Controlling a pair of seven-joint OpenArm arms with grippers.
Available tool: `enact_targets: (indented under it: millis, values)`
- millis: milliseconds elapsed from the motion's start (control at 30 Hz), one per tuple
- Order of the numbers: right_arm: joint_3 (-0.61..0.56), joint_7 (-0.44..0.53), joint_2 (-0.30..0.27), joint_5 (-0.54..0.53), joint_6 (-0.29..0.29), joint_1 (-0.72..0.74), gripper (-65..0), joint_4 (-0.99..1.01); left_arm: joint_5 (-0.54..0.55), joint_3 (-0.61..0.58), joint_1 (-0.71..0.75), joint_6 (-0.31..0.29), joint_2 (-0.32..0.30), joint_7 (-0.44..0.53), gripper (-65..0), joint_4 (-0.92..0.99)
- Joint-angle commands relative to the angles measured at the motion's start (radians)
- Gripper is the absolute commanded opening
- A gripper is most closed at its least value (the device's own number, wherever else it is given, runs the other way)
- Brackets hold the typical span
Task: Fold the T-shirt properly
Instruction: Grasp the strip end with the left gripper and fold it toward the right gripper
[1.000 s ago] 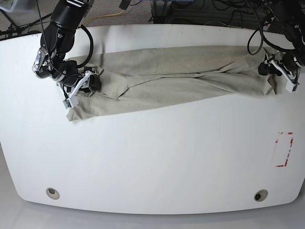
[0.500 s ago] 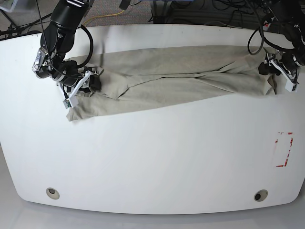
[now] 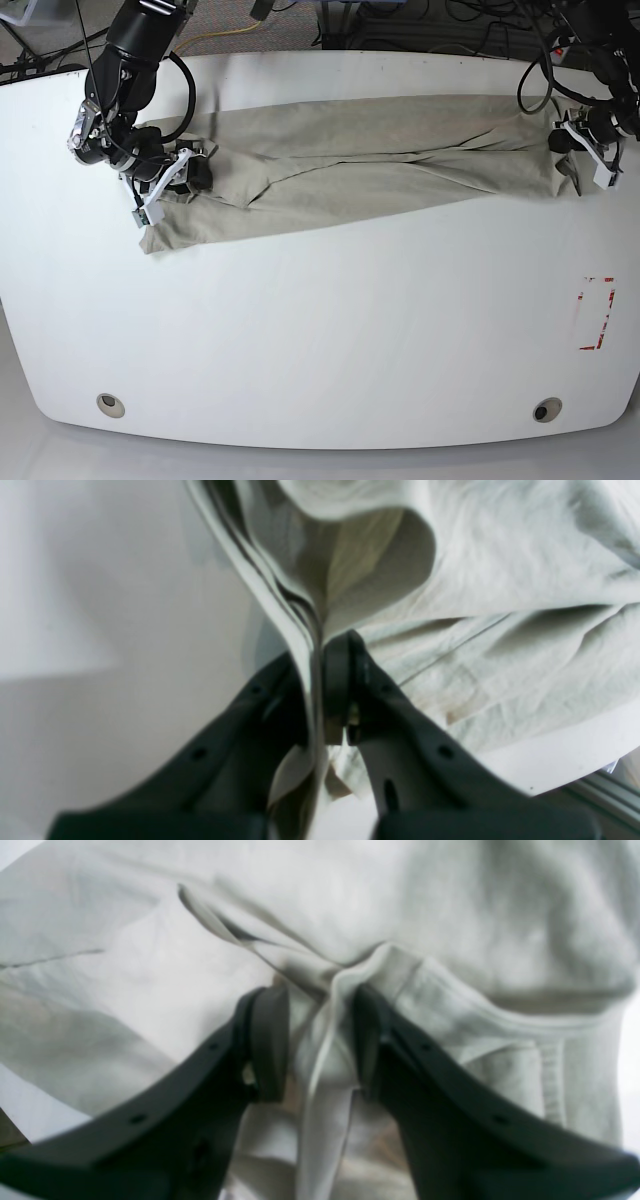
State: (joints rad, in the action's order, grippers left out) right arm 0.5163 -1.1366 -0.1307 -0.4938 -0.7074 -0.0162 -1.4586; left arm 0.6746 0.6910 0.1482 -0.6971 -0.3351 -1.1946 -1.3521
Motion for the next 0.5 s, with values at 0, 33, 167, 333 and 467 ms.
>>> enact_targets:
  millis: [0,33,167,333,467]
  values:
    - [-0.002,-0.07,-0.005,0.059,0.009,-0.006,-44.1,0.005,-0.013,-0.001,0.006,-0.001,0.006,-0.037,-65.0,-0.066]
    - [-0.002,-0.07,-0.005,0.059,0.009,-0.006,-44.1,0.005,-0.013,-0.001,0.008,-0.001,0.008,-0.057,-65.0,-0.12]
    - [-0.002,-0.07,-0.005,0.059,0.009,-0.006,-44.1,0.005,-0.013,-0.049,0.035,-0.001,0.055,-0.113,-65.0,-0.316]
    - [-0.002,-0.07,-0.004,0.059,0.009,-0.008,-44.1,0.005,-0.013,-0.208,0.061,-0.001,0.086,-0.143,-65.0,-0.564]
    - [-0.002,-0.07,-0.004,0.059,0.009,-0.008,-44.1,0.005,-0.013,-0.362,0.061,-0.001,0.12,-0.144,-65.0,-0.639]
